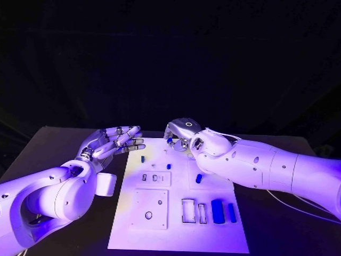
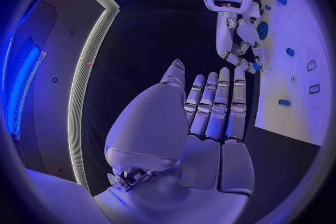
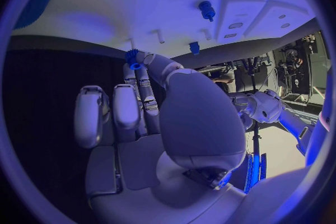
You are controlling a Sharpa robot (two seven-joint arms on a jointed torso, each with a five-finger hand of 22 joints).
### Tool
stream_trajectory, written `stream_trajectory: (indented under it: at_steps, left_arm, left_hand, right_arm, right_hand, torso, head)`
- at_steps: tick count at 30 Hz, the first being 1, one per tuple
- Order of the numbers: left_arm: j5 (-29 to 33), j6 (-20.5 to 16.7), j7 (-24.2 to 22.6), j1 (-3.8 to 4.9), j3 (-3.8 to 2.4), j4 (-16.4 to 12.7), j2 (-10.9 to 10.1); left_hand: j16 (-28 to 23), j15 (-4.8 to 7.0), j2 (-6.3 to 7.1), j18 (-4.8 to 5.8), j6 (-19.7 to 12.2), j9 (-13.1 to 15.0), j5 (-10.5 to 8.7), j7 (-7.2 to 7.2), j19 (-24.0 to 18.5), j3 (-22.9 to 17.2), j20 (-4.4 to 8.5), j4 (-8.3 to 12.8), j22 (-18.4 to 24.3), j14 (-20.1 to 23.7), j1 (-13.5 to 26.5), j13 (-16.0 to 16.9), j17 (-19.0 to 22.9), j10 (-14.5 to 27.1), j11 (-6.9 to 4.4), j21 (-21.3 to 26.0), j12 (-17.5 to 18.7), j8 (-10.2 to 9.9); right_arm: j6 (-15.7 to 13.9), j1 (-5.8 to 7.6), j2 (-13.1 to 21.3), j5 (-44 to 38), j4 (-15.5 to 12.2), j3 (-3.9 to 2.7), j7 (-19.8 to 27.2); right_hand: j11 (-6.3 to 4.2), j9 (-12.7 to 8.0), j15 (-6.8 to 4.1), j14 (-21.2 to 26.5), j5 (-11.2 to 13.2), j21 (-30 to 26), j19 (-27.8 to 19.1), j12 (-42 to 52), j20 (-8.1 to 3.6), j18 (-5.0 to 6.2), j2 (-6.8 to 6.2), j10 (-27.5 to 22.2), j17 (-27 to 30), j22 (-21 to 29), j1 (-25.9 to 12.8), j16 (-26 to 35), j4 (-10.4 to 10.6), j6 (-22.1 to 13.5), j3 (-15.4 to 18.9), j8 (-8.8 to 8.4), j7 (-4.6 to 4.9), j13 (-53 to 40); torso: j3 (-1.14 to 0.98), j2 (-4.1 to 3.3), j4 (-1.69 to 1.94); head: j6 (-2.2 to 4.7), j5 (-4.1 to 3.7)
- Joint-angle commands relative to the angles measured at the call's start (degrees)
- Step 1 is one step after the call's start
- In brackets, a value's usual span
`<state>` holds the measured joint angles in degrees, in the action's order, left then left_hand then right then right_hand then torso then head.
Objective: Assemble the parts on the task board
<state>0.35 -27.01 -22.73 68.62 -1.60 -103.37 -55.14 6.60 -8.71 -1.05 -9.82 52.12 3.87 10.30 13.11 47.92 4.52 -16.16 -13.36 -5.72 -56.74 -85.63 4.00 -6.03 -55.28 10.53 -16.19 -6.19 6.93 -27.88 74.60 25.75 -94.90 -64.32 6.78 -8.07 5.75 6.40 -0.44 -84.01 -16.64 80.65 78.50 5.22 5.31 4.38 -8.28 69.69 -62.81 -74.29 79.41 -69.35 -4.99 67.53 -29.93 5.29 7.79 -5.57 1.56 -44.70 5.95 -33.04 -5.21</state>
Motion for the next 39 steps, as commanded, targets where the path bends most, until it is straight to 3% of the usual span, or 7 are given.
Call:
stream_trajectory:
  at_steps: [1,9,21,33,36,39]
  left_arm:
    - [-0.1,0.9,-0.3,0.1,-0.06,-0.1,0.1]
    - [-0.1,0.9,-0.3,0.15,-0.06,-0.2,0.1]
    - [-0.1,1.0,-0.1,0.3,-0.06,-0.2,0.1]
    - [-0.1,0.9,0.2,0.44,-0.06,-0.2,0.1]
    - [-0.1,0.9,0.2,0.47,-0.06,-0.2,0.1]
    - [-0.1,0.9,0.2,0.49,-0.06,-0.1,0.1]
  left_hand:
    - [-0.2,-0.25,-0.02,-0.73,0.0,-0.1,-0.23,0.39,0.5,0.0,0.07,0.2,0.1,0.3,-0.6,-0.1,0.0,0.1,0.42,0.0,0.3,-0.2]
    - [-0.3,-0.27,0.04,-0.73,-0.1,-0.1,-0.26,0.42,0.5,0.1,0.07,0.2,0.1,0.3,-0.6,-0.1,0.0,0.1,0.44,0.0,0.4,-0.3]
    - [-0.3,-0.28,0.05,-0.73,-0.1,-0.1,-0.27,0.44,0.5,0.1,0.06,0.2,0.1,0.3,-0.6,-0.1,0.0,0.1,0.45,0.0,0.4,-0.3]
    - [-0.3,-0.29,0.06,-0.73,-0.1,-0.1,-0.27,0.45,0.5,0.1,0.06,0.2,0.1,0.3,-0.6,-0.1,0.0,0.1,0.47,0.0,0.4,-0.3]
    - [-0.4,-0.3,0.05,-0.73,-0.1,-0.1,-0.27,0.46,0.5,0.1,0.06,0.2,0.1,0.3,-0.6,-0.1,0.0,0.1,0.48,0.1,0.5,-0.3]
    - [-0.4,-0.3,0.05,-0.73,-0.1,-0.1,-0.27,0.46,0.5,0.1,0.06,0.2,0.1,0.3,-0.6,-0.1,0.0,0.1,0.48,0.1,0.5,-0.3]
  right_arm:
    - [0.8,-0.28,-0.4,-0.2,0.6,0.06,0.1]
    - [1.7,-0.65,-1.0,0.0,1.7,0.09,0.0]
    - [1.1,-0.92,-2.2,0.9,3.4,0.1,0.6]
    - [2.3,-0.94,-2.9,1.4,4.2,0.1,0.7]
    - [2.1,-0.93,-2.8,1.6,4.2,0.1,0.8]
    - [1.4,-0.92,-2.6,1.8,4.1,0.1,0.7]
  right_hand:
    - [-2.0,0.1,-0.47,-1.6,0.0,0.2,0.4,0.4,-0.09,-0.71,0.57,2.3,-0.1,-0.1,-0.2,-0.4,0.4,0.3,-0.8,-0.08,-0.05,-1.2]
    - [-2.01,0.1,-0.46,-1.6,0.1,0.3,0.4,0.3,-0.06,-0.72,0.53,2.3,-0.2,-0.2,-0.5,-0.5,0.5,0.3,-0.7,-0.09,-0.07,-1.2]
    - [-1.98,0.2,-0.43,-1.5,0.3,0.2,0.2,0.1,-0.02,-0.69,0.48,2.1,0.0,-0.1,-0.9,-0.5,0.7,0.1,-0.6,-0.2,-0.06,-1.2]
    - [-1.43,0.1,0.03,-1.4,1.4,0.0,0.0,-1.1,0.34,-0.64,0.15,0.3,0.0,0.0,-2.1,-0.7,1.3,-1.2,-0.1,-1.0,0.34,-0.9]
    - [-0.63,-0.4,0.84,-0.9,1.3,-1.1,-1.3,-1.8,0.85,-0.32,-0.81,-2.8,1.4,1.5,-3.5,0.2,2.0,-3.8,0.4,-1.86,1.22,-0.1]
    - [0.64,-1.7,1.85,0.9,2.4,-4.4,-4.8,-1.5,1.94,0.7,-2.4,-8.2,5.9,6.0,-4.8,3.7,2.7,-9.3,2.2,-1.81,2.11,1.2]
  torso:
    - [-0.06,-0.04,0.01]
    - [-0.04,0.01,-0.1]
    - [0.0,0.03,0.05]
    - [0.03,0.0,0.0]
    - [0.05,0.0,-0.02]
    - [0.04,0.0,-0.02]
  head:
    - [-0.03,0.12]
    - [-0.21,0.2]
    - [-0.11,0.26]
    - [-0.07,0.29]
    - [-0.05,0.29]
    - [0.06,0.3]
